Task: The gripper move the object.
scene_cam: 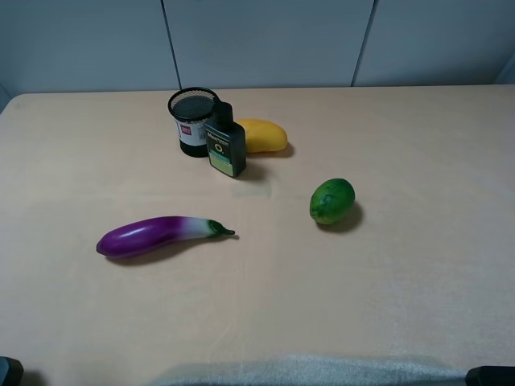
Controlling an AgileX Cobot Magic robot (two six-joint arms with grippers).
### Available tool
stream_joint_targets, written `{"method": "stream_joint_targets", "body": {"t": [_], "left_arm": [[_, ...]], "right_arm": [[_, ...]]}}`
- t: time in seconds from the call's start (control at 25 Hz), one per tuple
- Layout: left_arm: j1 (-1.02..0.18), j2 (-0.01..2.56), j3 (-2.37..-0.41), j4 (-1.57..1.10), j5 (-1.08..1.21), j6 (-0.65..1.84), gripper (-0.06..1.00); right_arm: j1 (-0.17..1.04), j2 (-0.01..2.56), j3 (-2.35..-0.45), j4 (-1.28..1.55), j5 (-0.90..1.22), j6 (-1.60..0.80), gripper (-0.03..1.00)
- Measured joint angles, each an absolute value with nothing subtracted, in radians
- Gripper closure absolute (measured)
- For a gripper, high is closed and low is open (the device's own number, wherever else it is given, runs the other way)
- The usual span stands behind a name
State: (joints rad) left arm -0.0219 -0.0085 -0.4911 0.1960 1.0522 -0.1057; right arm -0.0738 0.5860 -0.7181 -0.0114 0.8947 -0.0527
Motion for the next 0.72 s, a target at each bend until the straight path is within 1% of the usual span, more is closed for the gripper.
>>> {"method": "stream_joint_targets", "body": {"t": [0.16, 0.28, 0.72], "left_arm": [[-0.022, -0.009, -0.491, 0.196, 1.052, -0.106, 0.15], [-0.022, -0.009, -0.491, 0.196, 1.052, -0.106, 0.15], [-0.022, -0.009, -0.491, 0.196, 1.052, -0.106, 0.15]], "right_arm": [[-0.074, 0.420, -0.653, -0.031, 0.898, -0.078, 0.28], [-0.074, 0.347, -0.623, -0.039, 0.927, -0.081, 0.28], [-0.074, 0.201, -0.521, -0.042, 0.985, -0.082, 0.28]]}}
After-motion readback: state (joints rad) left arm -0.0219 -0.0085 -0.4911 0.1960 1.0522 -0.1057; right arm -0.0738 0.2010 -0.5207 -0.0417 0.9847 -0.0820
